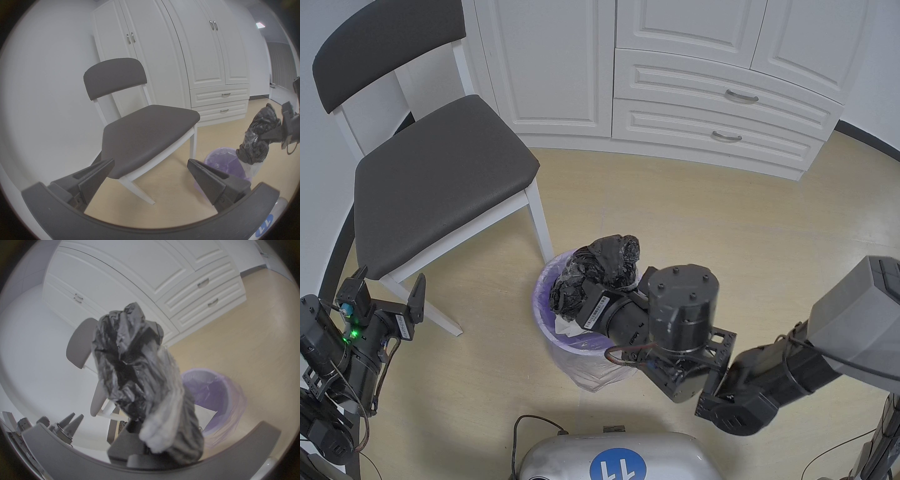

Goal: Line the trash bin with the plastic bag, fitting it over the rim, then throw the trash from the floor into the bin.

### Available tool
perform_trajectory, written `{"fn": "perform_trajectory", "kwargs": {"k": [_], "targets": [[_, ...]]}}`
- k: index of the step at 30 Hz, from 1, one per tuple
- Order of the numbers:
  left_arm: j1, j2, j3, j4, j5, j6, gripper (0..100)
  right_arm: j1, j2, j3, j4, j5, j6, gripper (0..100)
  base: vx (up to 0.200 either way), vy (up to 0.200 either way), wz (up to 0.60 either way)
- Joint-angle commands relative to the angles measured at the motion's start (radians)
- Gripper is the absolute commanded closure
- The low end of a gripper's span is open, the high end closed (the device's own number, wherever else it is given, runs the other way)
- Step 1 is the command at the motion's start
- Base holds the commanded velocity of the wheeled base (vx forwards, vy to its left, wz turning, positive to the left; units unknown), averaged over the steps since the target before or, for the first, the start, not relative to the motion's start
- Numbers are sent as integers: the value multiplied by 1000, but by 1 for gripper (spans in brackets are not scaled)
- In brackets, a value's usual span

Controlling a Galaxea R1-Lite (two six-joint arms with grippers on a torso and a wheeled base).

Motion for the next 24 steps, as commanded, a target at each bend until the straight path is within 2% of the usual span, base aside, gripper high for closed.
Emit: {"fn": "perform_trajectory", "kwargs": {"k": [1,2,4,6,11,13,21,24], "targets": [[43,-60,8,0,-3,40,0,-89,58,-187,169,136,124,100,0,0,0],[47,-61,8,0,-3,44,0,-106,56,-209,204,155,152,100,0,0,0],[60,-58,10,1,-5,45,0,-158,61,-287,331,222,272,100,0,0,0],[71,-54,8,1,-6,45,0,-191,87,-335,385,251,311,100,0,0,0],[88,-44,11,1,-17,45,0,-249,136,-370,383,262,313,100,0,0,0],[100,-37,13,1,-23,44,0,-273,164,-364,340,271,310,100,0,0,0],[105,-41,15,0,-25,44,0,-255,217,-352,242,290,278,100,0,0,0],[109,-40,16,0,-28,44,0,-223,230,-326,204,287,262,100,0,0,0]]}}
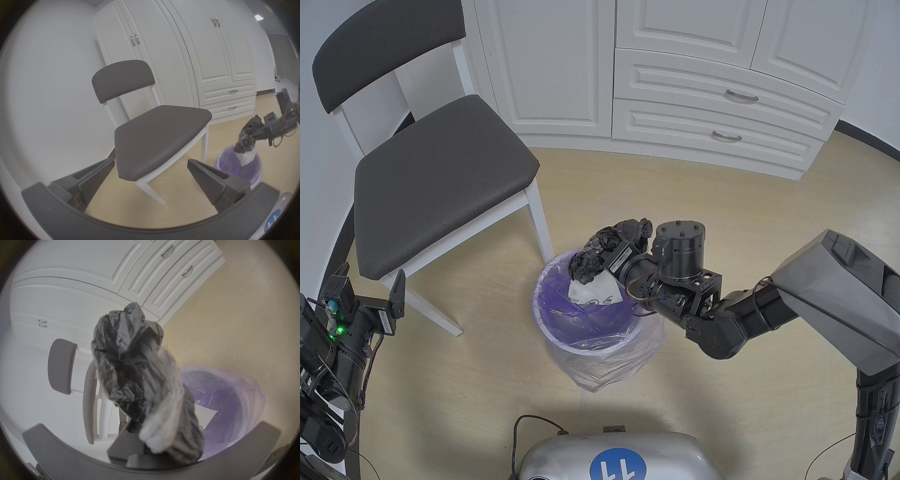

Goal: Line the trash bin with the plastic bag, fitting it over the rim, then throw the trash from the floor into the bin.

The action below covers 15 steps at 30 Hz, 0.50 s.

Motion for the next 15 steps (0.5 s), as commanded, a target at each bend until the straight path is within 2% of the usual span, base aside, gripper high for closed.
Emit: {"fn": "perform_trajectory", "kwargs": {"k": [1,5,6,8,15], "targets": [[8,3,2,-1,-8,0,0,31,43,37,-35,-2,-24,100,0,0,0],[25,4,2,-1,-22,0,0,41,60,63,-81,-2,-54,100,0,0,0],[53,3,2,-1,-46,0,0,47,92,105,-188,0,-90,100,0,0,0],[62,-10,5,-1,-60,0,0,59,118,143,-264,0,-127,100,0,0,0],[57,-43,15,-1,-65,21,0,85,129,195,-294,0,-196,100,0,0,0]]}}
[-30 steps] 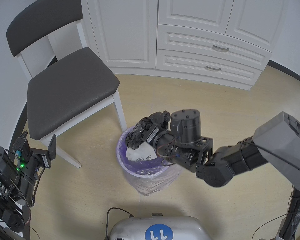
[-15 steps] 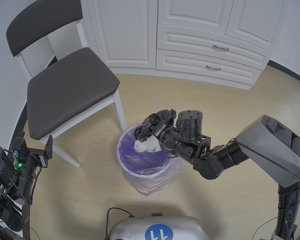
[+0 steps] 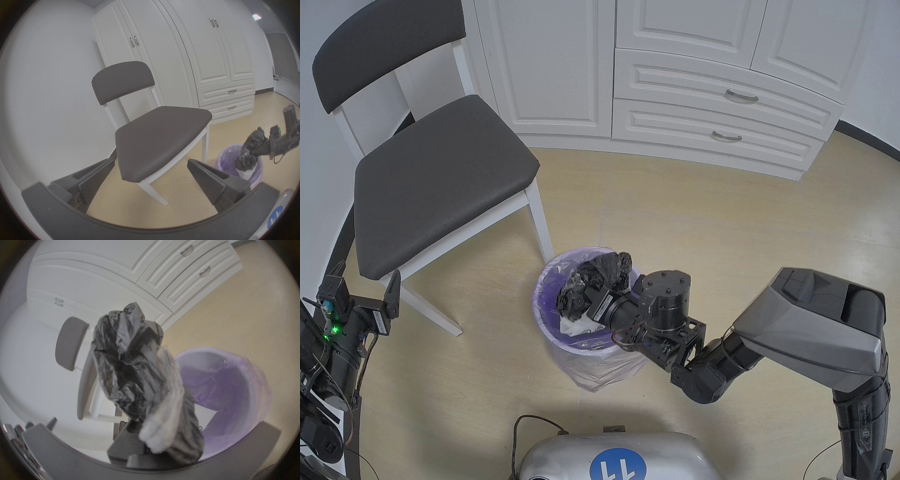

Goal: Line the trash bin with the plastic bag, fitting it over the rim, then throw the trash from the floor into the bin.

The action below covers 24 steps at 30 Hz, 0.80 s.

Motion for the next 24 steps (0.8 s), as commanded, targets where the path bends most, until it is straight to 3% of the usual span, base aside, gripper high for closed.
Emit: {"fn": "perform_trajectory", "kwargs": {"k": [1,12,24], "targets": [[6,-27,6,0,-4,8,0,28,27,60,-8,-2,-30,100,0,0,0],[6,-26,7,0,-4,8,0,42,4,210,-145,9,-141,100,0,0,0],[6,-18,9,0,-4,8,0,25,88,25,-177,-21,-131,100,0,0,0]]}}
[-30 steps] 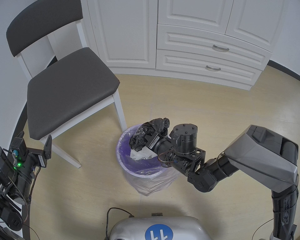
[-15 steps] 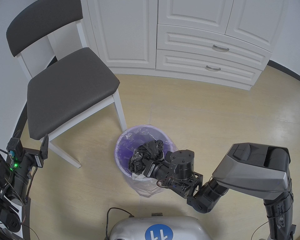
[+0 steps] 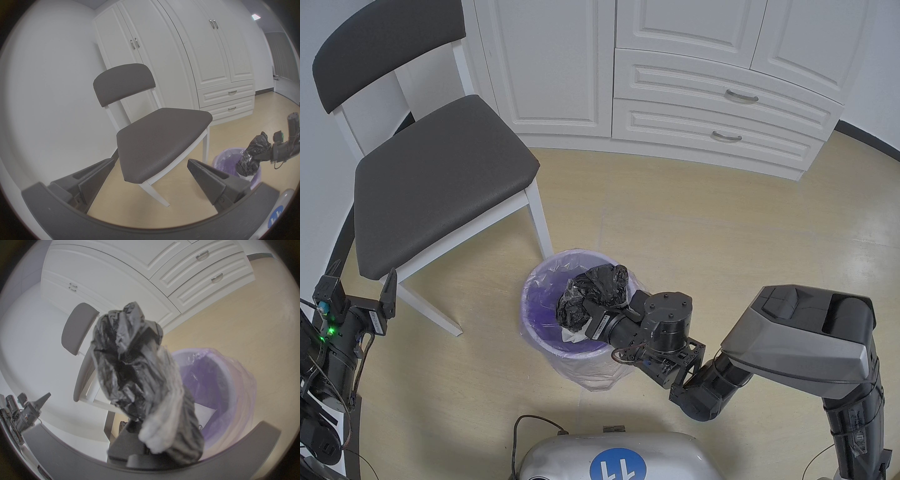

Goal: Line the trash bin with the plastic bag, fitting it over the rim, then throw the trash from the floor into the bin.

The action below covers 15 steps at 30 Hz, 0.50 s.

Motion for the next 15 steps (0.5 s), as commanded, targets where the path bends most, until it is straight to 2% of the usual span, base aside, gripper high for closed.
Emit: {"fn": "perform_trajectory", "kwargs": {"k": [1,6,11,15], "targets": [[0,7,1,-1,1,0,0,3,53,-78,7,-13,1,100,0,0,0],[0,11,3,-1,1,0,0,19,110,-114,15,-41,-13,100,0,0,0],[0,8,5,-1,2,5,0,39,188,-178,12,-93,-97,100,0,0,0],[-2,13,5,-1,2,5,0,52,260,-278,19,-159,-152,100,0,0,0]]}}
